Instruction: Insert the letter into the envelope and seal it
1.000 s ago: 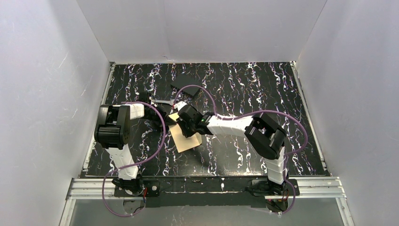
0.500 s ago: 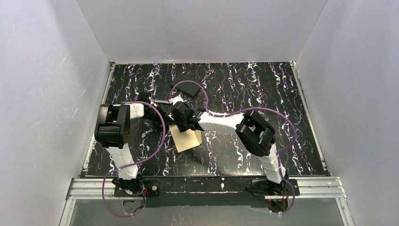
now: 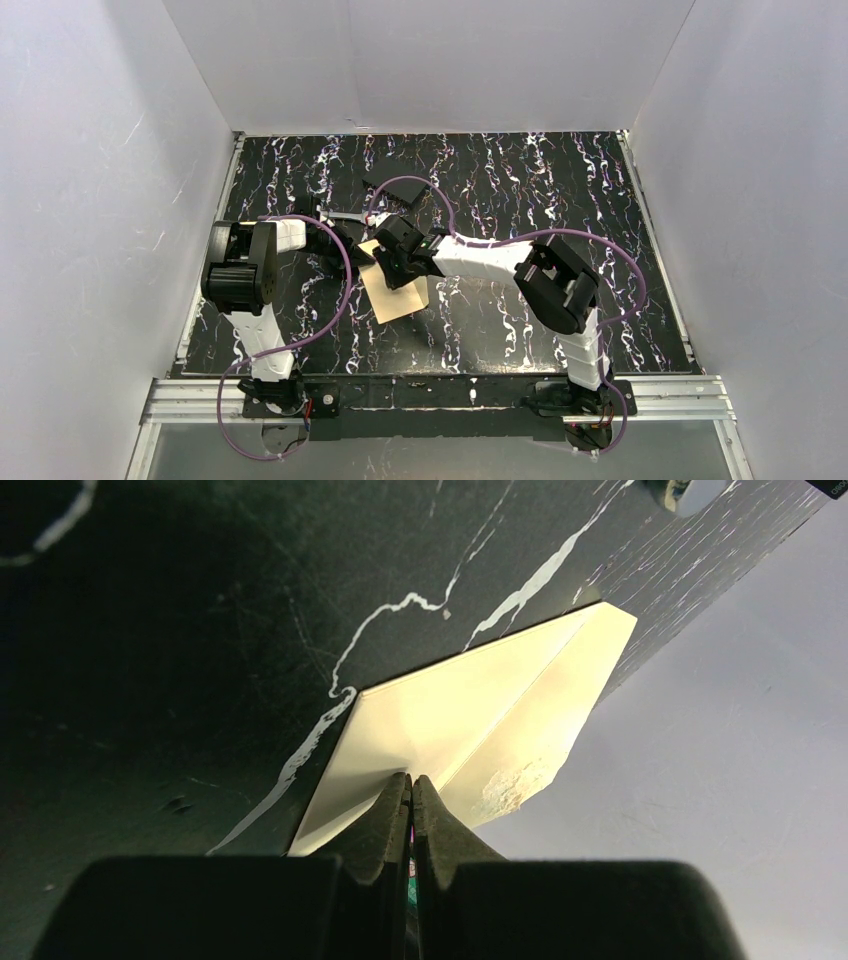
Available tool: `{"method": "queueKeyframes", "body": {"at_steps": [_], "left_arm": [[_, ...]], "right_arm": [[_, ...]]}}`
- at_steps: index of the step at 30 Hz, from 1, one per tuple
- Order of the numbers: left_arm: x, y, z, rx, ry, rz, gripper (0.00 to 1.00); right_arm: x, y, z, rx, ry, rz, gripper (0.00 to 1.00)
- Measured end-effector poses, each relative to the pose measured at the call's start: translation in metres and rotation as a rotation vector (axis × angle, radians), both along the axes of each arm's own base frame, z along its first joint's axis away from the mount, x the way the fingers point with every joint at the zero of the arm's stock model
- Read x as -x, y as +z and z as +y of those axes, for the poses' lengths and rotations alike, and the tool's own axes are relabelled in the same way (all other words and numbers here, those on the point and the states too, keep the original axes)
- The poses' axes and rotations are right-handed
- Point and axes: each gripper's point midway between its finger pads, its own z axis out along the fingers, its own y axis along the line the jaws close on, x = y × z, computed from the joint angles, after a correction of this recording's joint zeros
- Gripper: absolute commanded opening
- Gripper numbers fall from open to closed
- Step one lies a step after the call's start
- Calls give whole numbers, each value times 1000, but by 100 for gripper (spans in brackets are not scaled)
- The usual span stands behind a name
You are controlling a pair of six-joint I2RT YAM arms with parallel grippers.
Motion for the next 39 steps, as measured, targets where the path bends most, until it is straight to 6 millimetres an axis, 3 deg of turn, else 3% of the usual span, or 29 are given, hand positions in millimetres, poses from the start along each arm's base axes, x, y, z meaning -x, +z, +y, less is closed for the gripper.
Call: {"method": "queueKeyframes", "body": {"at_steps": [7,14,19,22,28,30,33,36,39], "left_arm": [[0,0,0,0,-1,0,0],[-2,1,-1,9,-19,-5,0],[-6,2,-3,16,-43,-27,0],[-10,6,-3,9,-57,-48,0],[-31,26,-3,-7,-91,-145,13],[-35,37,-3,-9,-101,-184,17],[-35,56,-3,-11,-112,-239,24],[-31,78,0,-32,-124,-306,31],[-15,93,6,-71,-135,-353,35]], "right_arm": [[-6,-1,1,-10,-38,12,1],[-35,2,11,-99,-87,21,1],[-45,8,-1,-197,-122,115,1],[-42,33,-24,-272,-160,173,1],[-58,149,-59,-571,-212,142,1],[-61,166,-67,-623,-232,132,1],[-61,158,-84,-638,-304,182,1],[-54,124,-101,-593,-390,266,1],[-41,94,-120,-540,-465,340,1]]}}
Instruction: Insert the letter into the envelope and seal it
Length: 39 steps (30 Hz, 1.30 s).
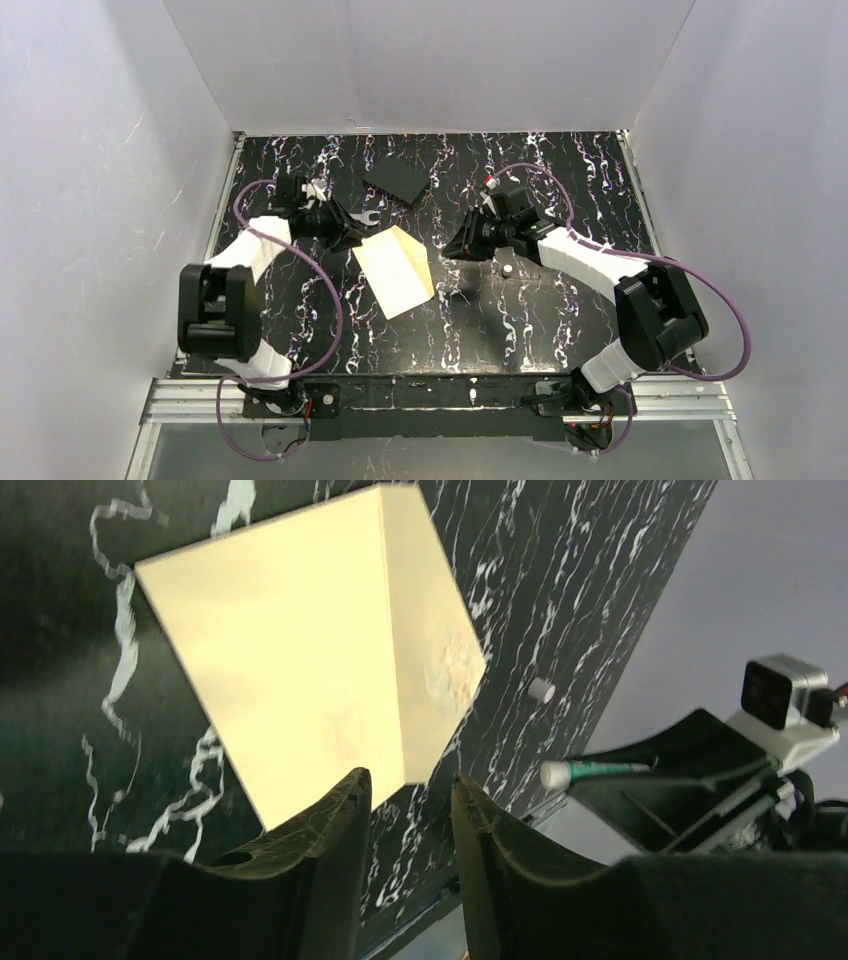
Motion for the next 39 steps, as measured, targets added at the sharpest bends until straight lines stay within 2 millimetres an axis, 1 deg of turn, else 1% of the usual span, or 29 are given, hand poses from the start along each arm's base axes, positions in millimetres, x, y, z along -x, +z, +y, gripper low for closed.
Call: {"method": "queueKeyframes", "body": {"at_steps": [1,4,6,9,12,15,20,22,24,26,29,32,34,39], "left_arm": [[10,4,3,-16,-3,-16,36],[31,6,7,-39,-13,-18,38],[48,2,9,-49,-24,-1,39],[70,-6,8,-42,-50,40,40],[85,-13,6,-26,-77,83,41],[96,-18,5,-13,-93,113,41],[100,-20,3,3,-103,131,41],[100,-22,2,8,-106,138,41],[100,-26,1,14,-109,153,41],[100,-29,1,15,-109,167,41],[100,-32,1,15,-109,177,44],[100,-33,1,13,-106,182,46],[100,-34,2,6,-103,183,48],[100,-36,5,-16,-93,189,49]], "right_arm": [[4,-7,-5,8,-11,23,1],[9,-19,-15,28,-31,62,1],[12,-23,-21,34,-40,69,1],[27,-27,-36,30,-72,86,3],[42,-32,-50,8,-116,109,5],[51,-47,-64,-10,-170,164,7],[58,-76,-85,-48,-281,252,11],[59,-82,-92,-78,-327,273,16],[57,-86,-97,-109,-367,287,24],[52,-84,-99,-141,-391,286,34],[46,-79,-98,-168,-406,273,48],[45,-76,-101,-167,-422,267,57],[46,-75,-104,-158,-434,259,60],[49,-70,-114,-127,-464,234,61]]}}
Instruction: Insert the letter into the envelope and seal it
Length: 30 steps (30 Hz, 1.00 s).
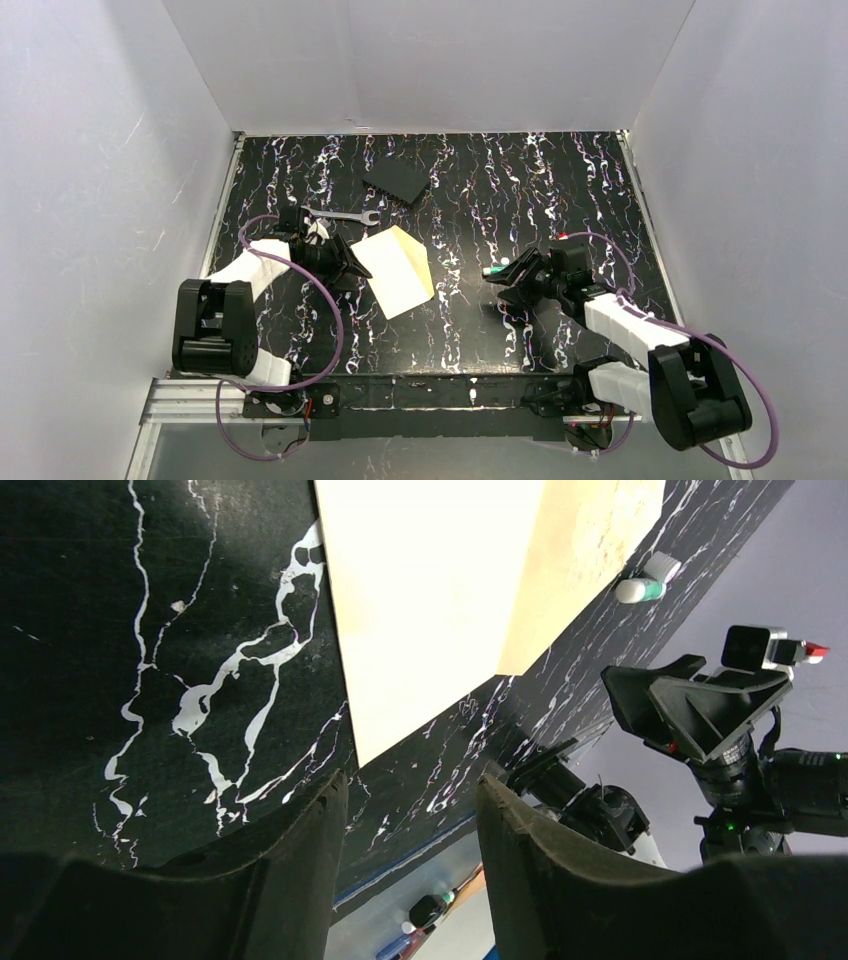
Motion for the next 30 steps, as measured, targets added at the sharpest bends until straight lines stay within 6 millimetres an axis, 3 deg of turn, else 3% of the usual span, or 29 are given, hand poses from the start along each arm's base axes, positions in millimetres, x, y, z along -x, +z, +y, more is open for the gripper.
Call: {"method": "queueKeyframes", "body": {"at_steps": [3,6,9,13,22,25,30], "left_arm": [[-1,-1,2,-15,4,-1,49],[-3,-1,4,-30,7,-9,46],[-8,2,4,-34,8,-27,39],[-15,6,1,-12,2,-54,26],[-45,5,-9,51,4,-63,16],[-55,-1,-11,44,7,-44,14],[-66,-14,-16,16,-1,-13,13]], "right_arm": [[6,3,-7,37,-7,4,58],[4,16,-11,74,-2,-33,46],[-7,36,-10,109,39,-104,29],[-36,51,-1,153,101,-171,23],[-119,14,49,227,260,-164,23],[-131,-1,69,212,316,-165,23],[-131,-29,97,167,405,-136,23]]}}
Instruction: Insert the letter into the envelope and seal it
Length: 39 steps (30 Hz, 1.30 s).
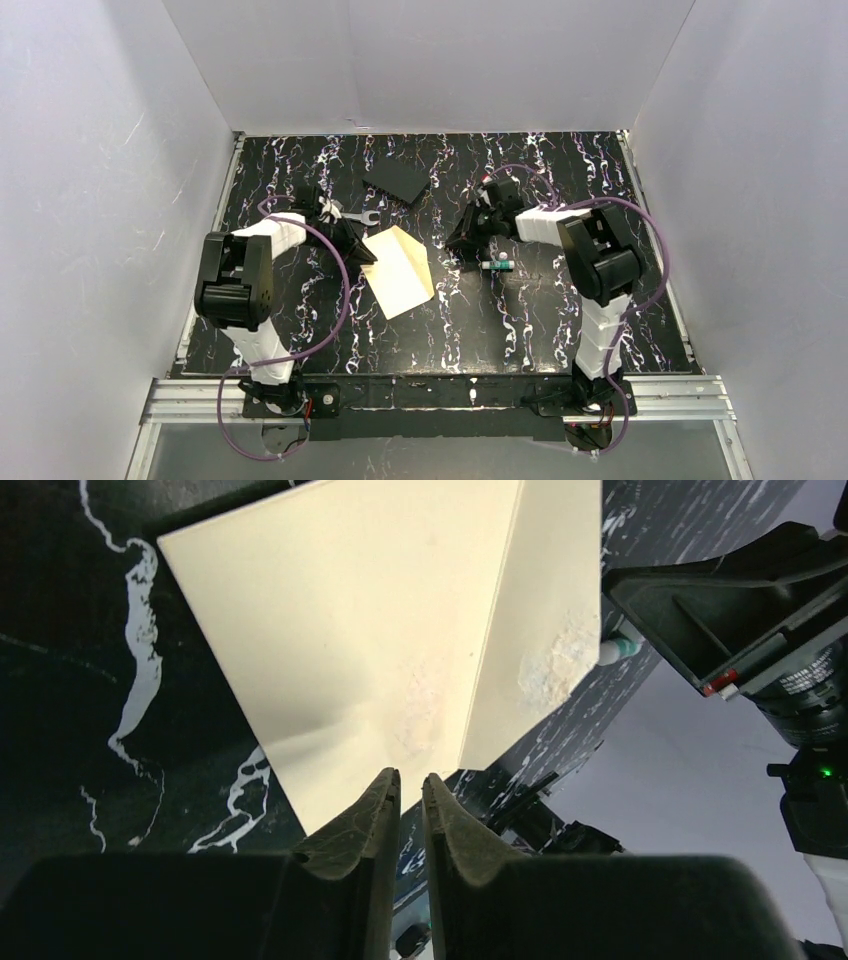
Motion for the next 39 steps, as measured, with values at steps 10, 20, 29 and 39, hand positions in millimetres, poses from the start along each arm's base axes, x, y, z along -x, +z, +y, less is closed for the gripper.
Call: {"method": "queueKeyframes", "body": {"at_steps": [10,20,29,39], "left_arm": [[20,-33,-7,-117,-40,141,11],[20,-39,-9,-160,-24,202,0],[20,-39,-9,-161,-13,218,0],[20,-38,-11,-148,-16,219,0]], "right_arm": [[17,3,65,-113,205,-7,25],[52,9,98,-164,365,-5,28],[61,9,112,-146,423,-16,27],[62,0,123,-22,470,-37,25]]}}
